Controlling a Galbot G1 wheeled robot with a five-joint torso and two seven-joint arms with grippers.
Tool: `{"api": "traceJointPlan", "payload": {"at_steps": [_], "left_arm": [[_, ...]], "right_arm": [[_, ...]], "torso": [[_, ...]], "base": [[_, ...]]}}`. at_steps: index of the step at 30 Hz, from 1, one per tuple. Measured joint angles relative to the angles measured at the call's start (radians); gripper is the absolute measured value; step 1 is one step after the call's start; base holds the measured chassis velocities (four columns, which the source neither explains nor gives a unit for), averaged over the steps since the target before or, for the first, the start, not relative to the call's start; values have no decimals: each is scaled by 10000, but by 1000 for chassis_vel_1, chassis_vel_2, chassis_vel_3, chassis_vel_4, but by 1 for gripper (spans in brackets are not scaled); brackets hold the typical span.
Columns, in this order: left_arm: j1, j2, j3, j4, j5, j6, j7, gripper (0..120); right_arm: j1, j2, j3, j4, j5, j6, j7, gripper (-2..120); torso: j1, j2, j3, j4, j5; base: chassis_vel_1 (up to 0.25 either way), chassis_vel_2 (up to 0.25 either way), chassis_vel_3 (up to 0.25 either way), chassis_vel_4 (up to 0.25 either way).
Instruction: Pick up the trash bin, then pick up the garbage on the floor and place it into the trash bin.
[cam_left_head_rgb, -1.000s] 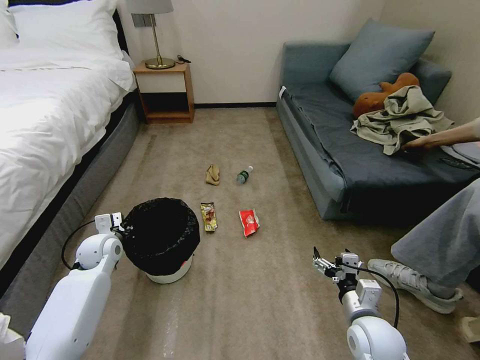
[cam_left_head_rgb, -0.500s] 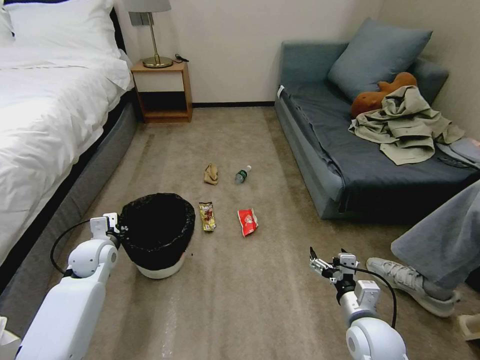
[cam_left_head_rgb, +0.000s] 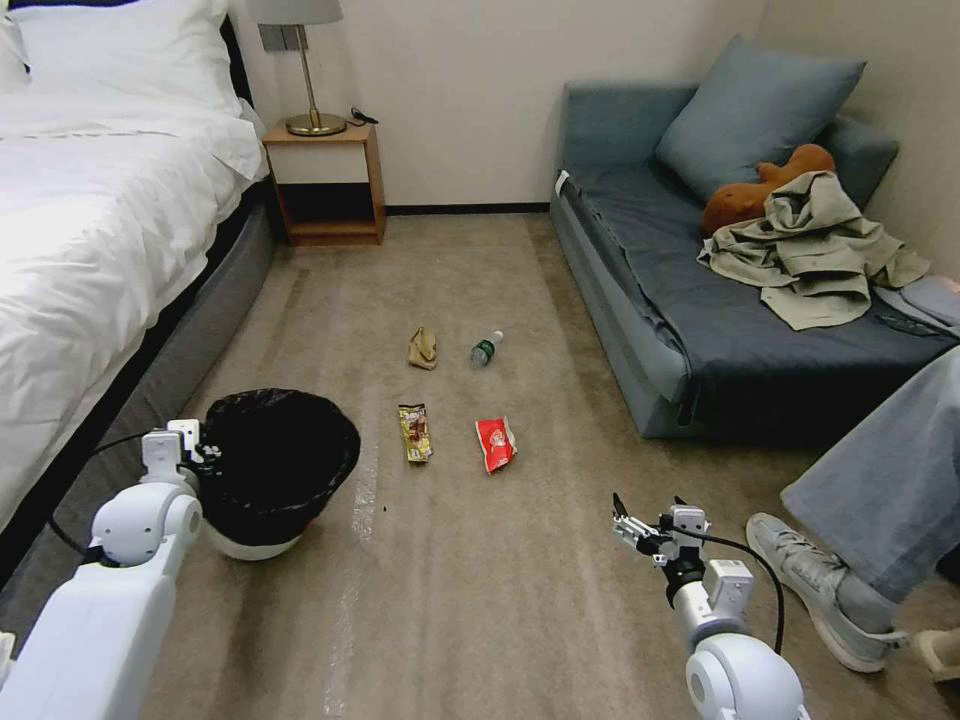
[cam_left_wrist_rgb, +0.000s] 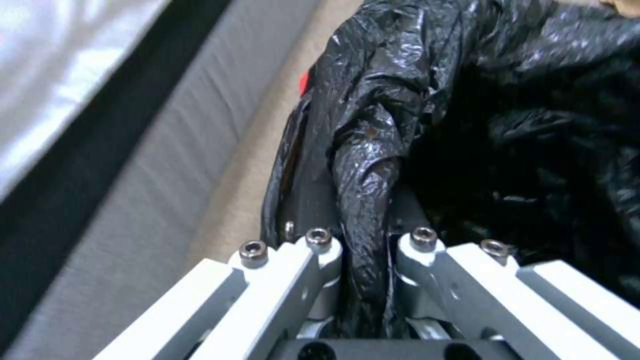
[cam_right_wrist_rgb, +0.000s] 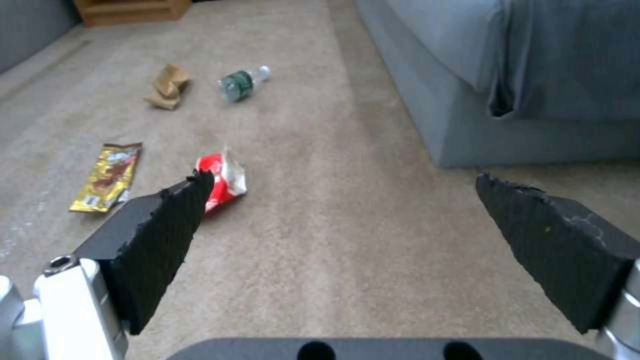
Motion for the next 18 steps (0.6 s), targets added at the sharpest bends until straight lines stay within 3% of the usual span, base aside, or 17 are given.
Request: {"api": "traceJointPlan", "payload": {"at_steps": [9,18], "left_arm": [[178,68,-269,-665,431,90,35,4],[250,55,-363,-784,457,109,40,4]], "right_arm": [[63,-12,-135,-406,-13,747,-532,100],[173,8,-141,-646,-179,1082,-937,100]], "torso": [[0,0,-1,-1,1],[0,2,-1,-1,0]], "base": [[0,0,0,0],[0,0,0,0]]}}
